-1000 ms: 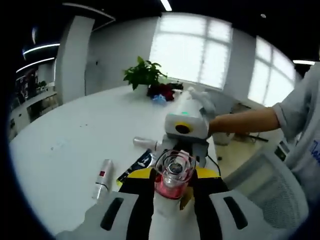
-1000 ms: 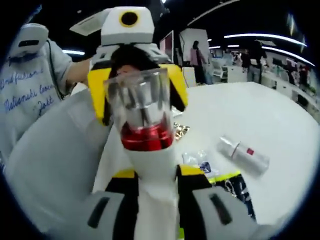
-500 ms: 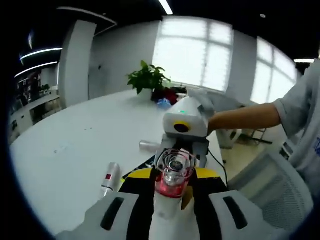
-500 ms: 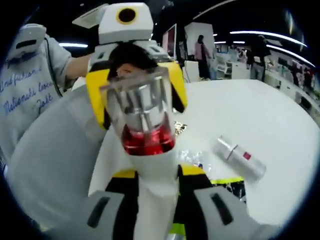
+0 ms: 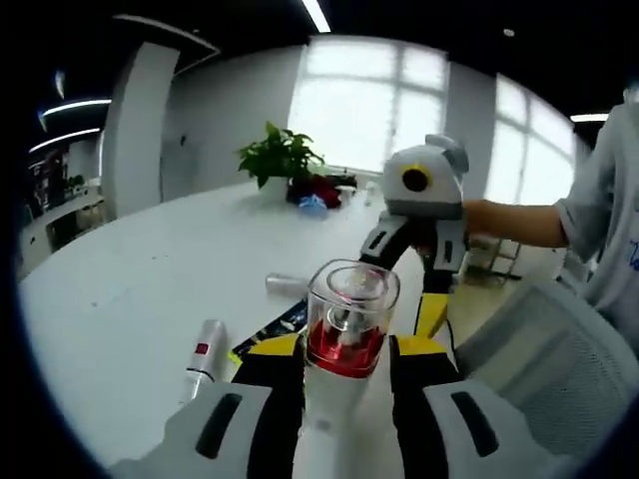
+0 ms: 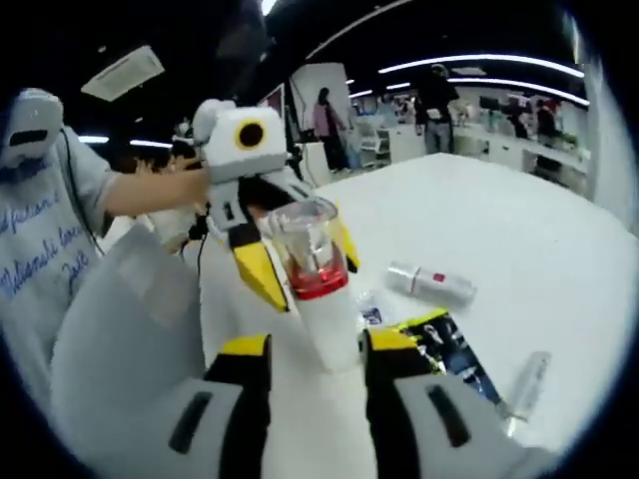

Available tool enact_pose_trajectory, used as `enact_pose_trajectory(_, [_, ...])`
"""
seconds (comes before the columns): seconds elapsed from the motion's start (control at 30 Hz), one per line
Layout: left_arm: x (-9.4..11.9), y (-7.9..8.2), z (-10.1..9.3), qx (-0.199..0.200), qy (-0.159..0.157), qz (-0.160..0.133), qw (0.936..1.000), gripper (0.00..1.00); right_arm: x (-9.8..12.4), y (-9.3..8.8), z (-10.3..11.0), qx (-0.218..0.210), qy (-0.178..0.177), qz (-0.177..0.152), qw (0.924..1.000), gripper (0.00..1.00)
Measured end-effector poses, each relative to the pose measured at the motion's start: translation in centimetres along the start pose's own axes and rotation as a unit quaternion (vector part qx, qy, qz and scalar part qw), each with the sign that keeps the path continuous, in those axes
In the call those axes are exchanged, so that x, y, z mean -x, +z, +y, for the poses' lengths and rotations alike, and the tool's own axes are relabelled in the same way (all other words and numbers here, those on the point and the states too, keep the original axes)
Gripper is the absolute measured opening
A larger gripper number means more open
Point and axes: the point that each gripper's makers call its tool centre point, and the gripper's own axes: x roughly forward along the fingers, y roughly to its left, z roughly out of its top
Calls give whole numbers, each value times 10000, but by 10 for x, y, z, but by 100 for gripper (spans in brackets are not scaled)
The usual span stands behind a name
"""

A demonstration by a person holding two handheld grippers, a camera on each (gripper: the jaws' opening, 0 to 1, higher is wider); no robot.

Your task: Arrange the skincare products in the storage area until every visible bottle or jar stands upright without overlapping.

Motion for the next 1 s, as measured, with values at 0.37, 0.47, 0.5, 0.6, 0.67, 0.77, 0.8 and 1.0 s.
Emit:
enact_pose_trajectory(0.37, [-5, -20, 0, -151, 18, 238, 9996, 33, 3, 42, 11, -102, -1496, -610, 9868, 45])
enact_pose_trajectory(0.47, [-5, -23, 2, -188, 62, 256, 9995, 32, -6, 54, 14, 31, -1695, -700, 9830, 43])
enact_pose_trajectory(0.5, [-5, -23, 2, -191, 76, 245, 9995, 31, -10, 54, 16, 15, -1627, -682, 9843, 44])
enact_pose_trajectory(0.6, [-6, -24, 2, -233, 110, 174, 9995, 27, -24, 54, 13, 55, -1660, -547, 9846, 42])
enact_pose_trajectory(0.67, [-6, -24, 2, -204, 123, 170, 9996, 27, -24, 56, 6, 86, -1778, -534, 9826, 40])
enact_pose_trajectory(0.77, [-6, -24, 3, -225, 141, 166, 9995, 27, -23, 56, 0, 185, -1853, -503, 9812, 38])
enact_pose_trajectory(0.8, [-6, -24, 3, -219, 145, 164, 9995, 27, -23, 56, 0, 184, -1837, -498, 9815, 36])
enact_pose_trajectory(1.0, [-7, -23, 4, -185, 247, 187, 9993, 27, -24, 57, 0, 203, -1706, -534, 9837, 30])
